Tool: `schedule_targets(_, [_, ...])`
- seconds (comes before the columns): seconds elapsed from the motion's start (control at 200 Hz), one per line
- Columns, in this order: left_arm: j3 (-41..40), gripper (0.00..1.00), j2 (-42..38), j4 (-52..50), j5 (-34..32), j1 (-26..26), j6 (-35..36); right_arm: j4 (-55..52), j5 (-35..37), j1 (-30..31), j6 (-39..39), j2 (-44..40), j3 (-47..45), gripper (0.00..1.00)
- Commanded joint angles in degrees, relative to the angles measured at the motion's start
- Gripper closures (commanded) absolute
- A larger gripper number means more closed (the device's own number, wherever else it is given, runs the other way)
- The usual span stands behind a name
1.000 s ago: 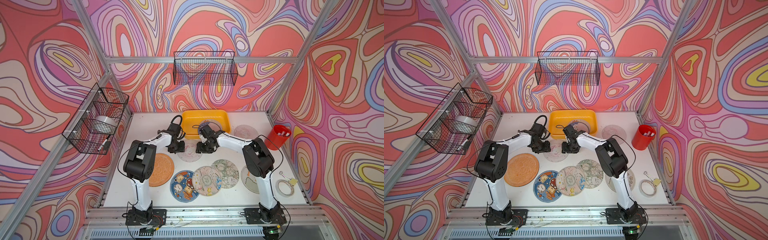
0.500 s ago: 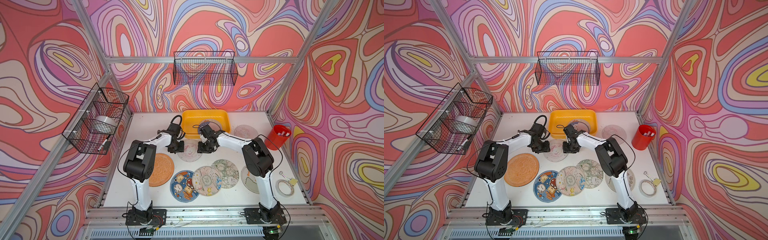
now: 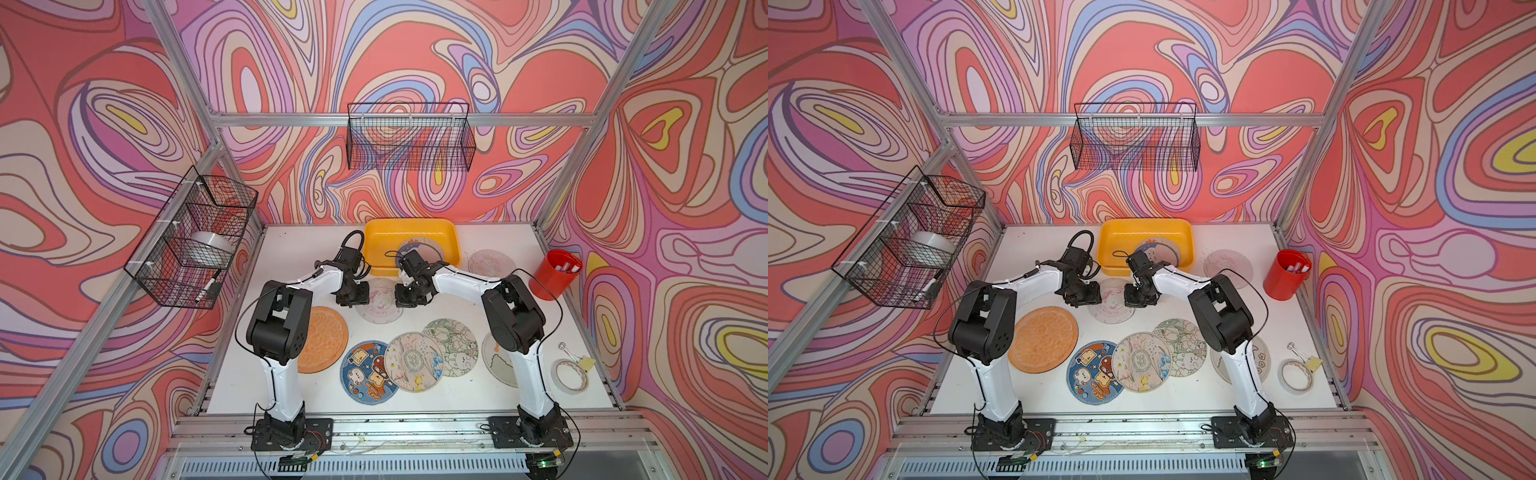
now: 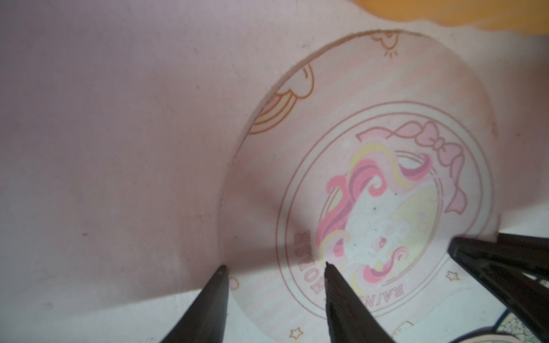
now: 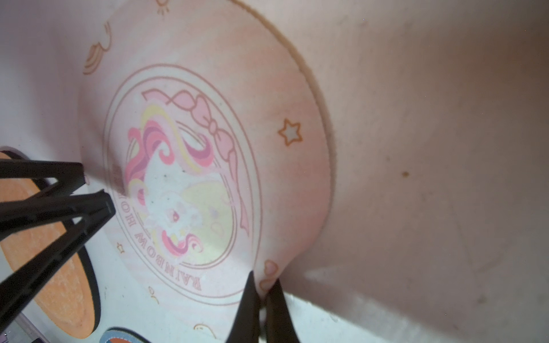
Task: Put the coasters into the storage box
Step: Pick up the coaster from the center of the board.
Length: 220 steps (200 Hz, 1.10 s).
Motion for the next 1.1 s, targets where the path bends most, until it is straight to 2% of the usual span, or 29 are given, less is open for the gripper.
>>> schedule_targets(0.0, [-2.4, 0.38, -1.4, -2.0, 0.9, -0.3, -0.8, -0.8, -0.5, 0.4, 0.1, -1.9, -1.8, 1.00])
schedule_targets(0.285, [-5.8, 0.24, -7.8, -0.4, 1.6, 1.2, -2.9, -3.2, -1.3, 0.8, -0.3, -12.0, -4.2, 1.00])
schedule_targets(0.556, [-7.1, 0.16, -11.0, 0.6, 2.5, 1.6, -3.9, -8.7, 0.5, 0.7, -2.7, -16.2, 4.4, 1.00])
schedule_targets(0.861, [-9.5, 0.12, -13.2, 2.0, 3.3, 1.6, -5.0, -16.1, 5.1, -0.4, -8.5, -8.6, 24.9, 1.00])
schedule_targets(1.097, [-11.5, 0.10, -15.1, 2.0, 3.1, 1.7, -5.3, -15.6, 5.4, -4.3, -10.3, 0.3, 36.7, 1.00])
